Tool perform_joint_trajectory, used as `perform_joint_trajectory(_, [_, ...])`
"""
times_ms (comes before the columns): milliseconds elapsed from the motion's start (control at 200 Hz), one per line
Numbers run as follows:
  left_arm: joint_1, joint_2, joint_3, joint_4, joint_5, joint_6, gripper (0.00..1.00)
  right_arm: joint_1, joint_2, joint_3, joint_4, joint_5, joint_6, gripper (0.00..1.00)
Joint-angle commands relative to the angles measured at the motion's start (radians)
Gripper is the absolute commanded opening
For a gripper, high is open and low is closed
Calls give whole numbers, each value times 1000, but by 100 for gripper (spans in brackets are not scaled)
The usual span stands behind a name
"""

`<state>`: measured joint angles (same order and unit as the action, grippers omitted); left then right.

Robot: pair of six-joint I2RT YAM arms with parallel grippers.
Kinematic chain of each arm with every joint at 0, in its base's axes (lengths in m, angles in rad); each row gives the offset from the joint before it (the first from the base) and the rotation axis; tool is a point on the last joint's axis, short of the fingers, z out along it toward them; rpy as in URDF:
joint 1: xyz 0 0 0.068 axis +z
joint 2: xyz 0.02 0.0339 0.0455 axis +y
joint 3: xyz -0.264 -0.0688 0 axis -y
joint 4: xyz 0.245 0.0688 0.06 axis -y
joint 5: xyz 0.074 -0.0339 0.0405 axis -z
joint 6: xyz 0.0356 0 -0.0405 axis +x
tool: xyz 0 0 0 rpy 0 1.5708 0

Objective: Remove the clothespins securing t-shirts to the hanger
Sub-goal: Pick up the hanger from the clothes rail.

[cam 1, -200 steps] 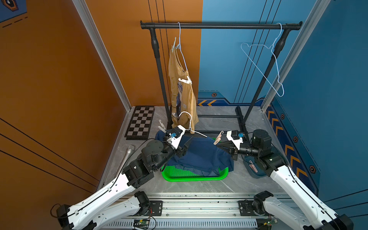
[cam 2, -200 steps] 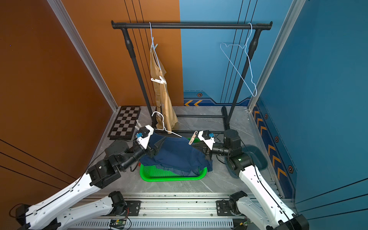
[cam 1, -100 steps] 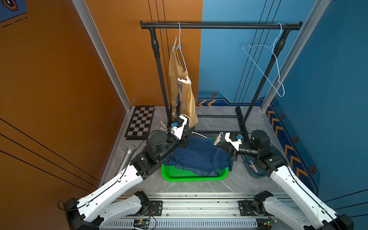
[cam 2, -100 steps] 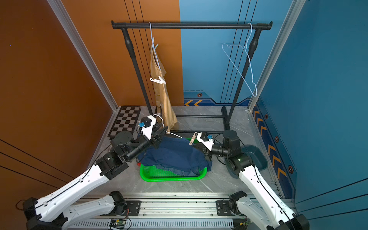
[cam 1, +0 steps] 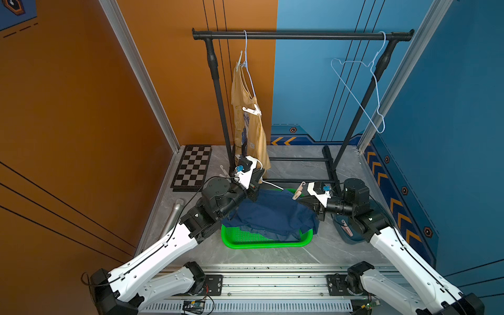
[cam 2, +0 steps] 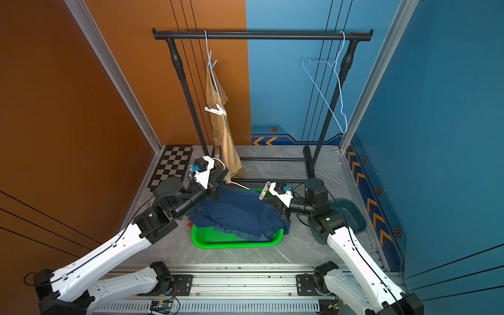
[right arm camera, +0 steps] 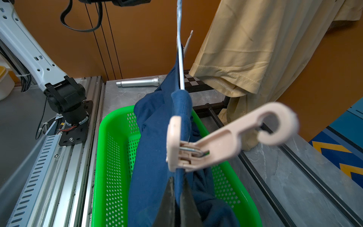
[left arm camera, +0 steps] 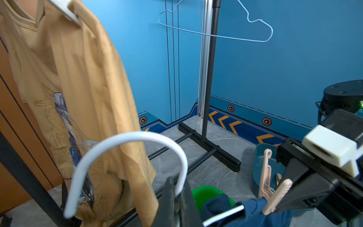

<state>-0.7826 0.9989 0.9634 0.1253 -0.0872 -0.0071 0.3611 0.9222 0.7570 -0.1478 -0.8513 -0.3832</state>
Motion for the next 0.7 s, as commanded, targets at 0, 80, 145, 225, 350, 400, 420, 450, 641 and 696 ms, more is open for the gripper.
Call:
perform_joint_trajectory(0, [3, -8, 13, 18, 29, 15, 0, 9, -12, 24, -28, 1, -37, 0])
perform_joint_trajectory(80, [6, -20, 7, 19, 24, 29, 0, 10, -21, 36, -68, 28, -53, 28])
perform_joint_trajectory(145, [6, -34, 0, 19, 16, 36, 0, 10, -35, 49, -112, 58, -80, 48])
perform_joint_trajectory(225, [8, -50, -8, 19, 10, 43, 0, 9, -50, 72, -170, 91, -107, 62])
perform_joint_trajectory(350, [8, -70, -23, 17, -7, 47, 0, 9, -49, 134, -289, 121, -144, 71])
perform_joint_trajectory(400, [8, -77, -33, 18, -8, 48, 0, 9, -38, 166, -343, 129, -157, 73])
perform_joint_trajectory(420, [8, -81, -36, 18, -10, 50, 0, 9, -35, 178, -361, 134, -162, 75])
perform_joint_trajectory(450, [8, -85, -42, 17, -14, 53, 0, 9, -29, 193, -387, 142, -169, 78])
perform_joint_trajectory(641, [8, -138, -80, 17, -86, 93, 0, 18, 7, 305, -541, 170, -228, 82])
perform_joint_trajectory(696, [9, -153, -91, 19, -101, 102, 0, 30, 18, 333, -579, 182, -241, 83])
